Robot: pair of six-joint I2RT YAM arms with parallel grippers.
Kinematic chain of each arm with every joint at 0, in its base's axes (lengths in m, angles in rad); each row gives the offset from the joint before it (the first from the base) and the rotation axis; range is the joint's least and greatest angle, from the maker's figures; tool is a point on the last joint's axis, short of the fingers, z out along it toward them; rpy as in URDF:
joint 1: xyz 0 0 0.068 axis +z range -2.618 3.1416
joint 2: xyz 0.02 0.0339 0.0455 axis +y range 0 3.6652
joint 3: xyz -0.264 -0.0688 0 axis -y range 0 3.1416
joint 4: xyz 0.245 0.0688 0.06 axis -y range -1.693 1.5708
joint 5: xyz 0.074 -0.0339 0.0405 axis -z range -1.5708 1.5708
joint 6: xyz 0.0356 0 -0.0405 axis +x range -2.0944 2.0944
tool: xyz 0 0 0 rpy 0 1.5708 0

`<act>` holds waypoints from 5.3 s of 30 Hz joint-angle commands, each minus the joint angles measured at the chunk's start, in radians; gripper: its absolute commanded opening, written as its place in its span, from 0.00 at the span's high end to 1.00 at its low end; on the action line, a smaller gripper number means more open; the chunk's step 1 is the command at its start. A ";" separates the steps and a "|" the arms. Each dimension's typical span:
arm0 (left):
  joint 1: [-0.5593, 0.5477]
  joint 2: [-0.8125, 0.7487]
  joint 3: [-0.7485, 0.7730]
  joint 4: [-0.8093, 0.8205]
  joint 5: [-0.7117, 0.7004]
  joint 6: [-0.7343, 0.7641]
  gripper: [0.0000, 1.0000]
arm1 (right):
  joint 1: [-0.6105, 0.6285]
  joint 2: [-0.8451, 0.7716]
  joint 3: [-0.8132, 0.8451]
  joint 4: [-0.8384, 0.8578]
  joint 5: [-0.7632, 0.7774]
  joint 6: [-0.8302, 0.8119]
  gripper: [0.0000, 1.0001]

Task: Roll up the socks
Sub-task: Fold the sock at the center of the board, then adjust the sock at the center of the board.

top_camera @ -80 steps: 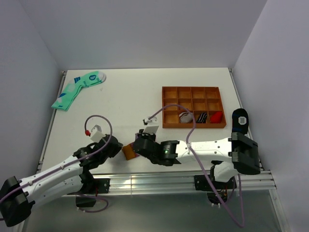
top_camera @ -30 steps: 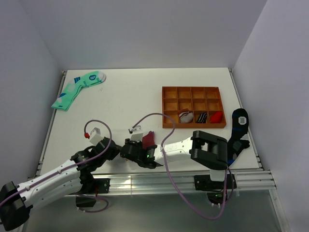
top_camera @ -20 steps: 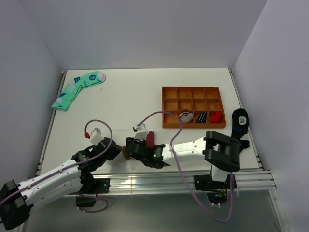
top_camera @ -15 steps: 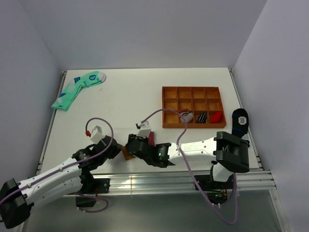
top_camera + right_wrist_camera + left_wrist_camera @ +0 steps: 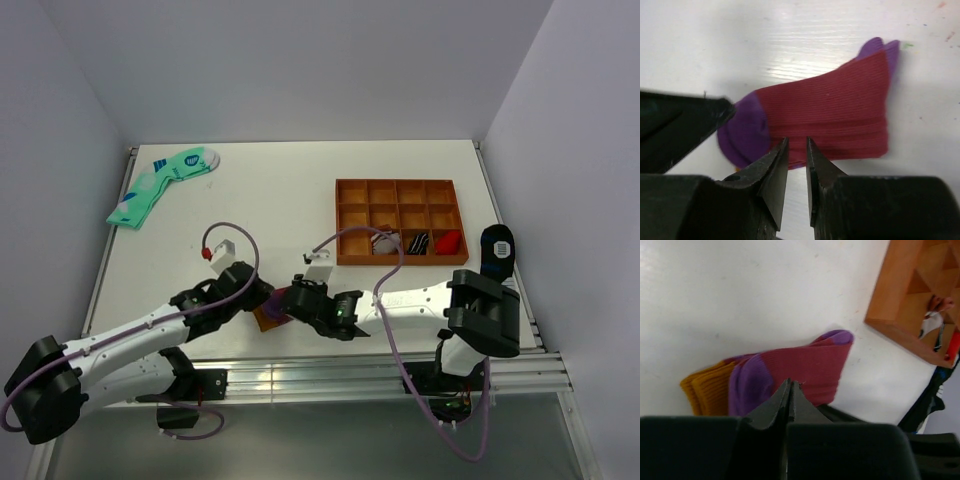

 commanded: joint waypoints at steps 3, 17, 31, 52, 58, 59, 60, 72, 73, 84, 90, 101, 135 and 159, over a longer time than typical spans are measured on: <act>-0.004 -0.034 -0.113 0.059 0.046 -0.051 0.97 | -0.044 -0.015 -0.040 0.032 -0.012 0.021 0.73; -0.004 -0.018 -0.181 -0.003 0.023 -0.143 1.00 | -0.103 0.071 -0.067 0.087 -0.064 0.017 0.73; 0.010 0.041 -0.117 0.013 -0.005 -0.069 0.83 | 0.001 0.140 -0.077 0.106 -0.078 0.097 0.81; 0.248 0.069 0.115 -0.025 0.127 0.219 0.85 | 0.087 -0.142 -0.021 -0.083 0.045 0.024 0.66; 0.222 -0.187 -0.041 -0.101 0.113 0.045 0.94 | -0.020 -0.162 -0.063 0.068 -0.168 -0.224 0.65; 0.201 -0.210 -0.088 -0.111 0.091 -0.015 1.00 | -0.054 -0.162 -0.086 0.093 -0.202 -0.257 0.65; 0.187 -0.240 -0.104 -0.125 0.069 -0.047 1.00 | -0.070 -0.161 -0.090 0.151 -0.236 -0.281 0.65; 0.032 -0.020 0.018 -0.481 -0.083 -0.321 1.00 | -0.220 -0.010 -0.003 0.075 -0.308 -0.366 0.66; 0.030 -0.014 0.025 -0.487 -0.069 -0.325 1.00 | -0.222 -0.003 -0.001 0.078 -0.314 -0.368 0.66; 0.026 -0.141 0.020 -0.587 -0.046 -0.342 0.99 | -0.229 0.086 -0.004 0.093 -0.351 -0.360 0.67; 0.026 -0.112 -0.029 -0.543 0.036 -0.362 1.00 | -0.228 0.085 -0.026 0.138 -0.354 -0.358 0.68; 0.026 0.006 -0.084 -0.356 0.106 -0.359 1.00 | -0.229 0.071 -0.064 0.144 -0.368 -0.351 0.68; 0.282 0.562 0.310 -0.023 0.250 0.074 1.00 | -0.142 0.103 -0.001 0.014 -0.367 -0.177 0.71; 0.277 0.256 -0.038 -0.058 0.193 -0.028 1.00 | -0.278 0.287 0.244 -0.146 -0.362 -0.288 0.72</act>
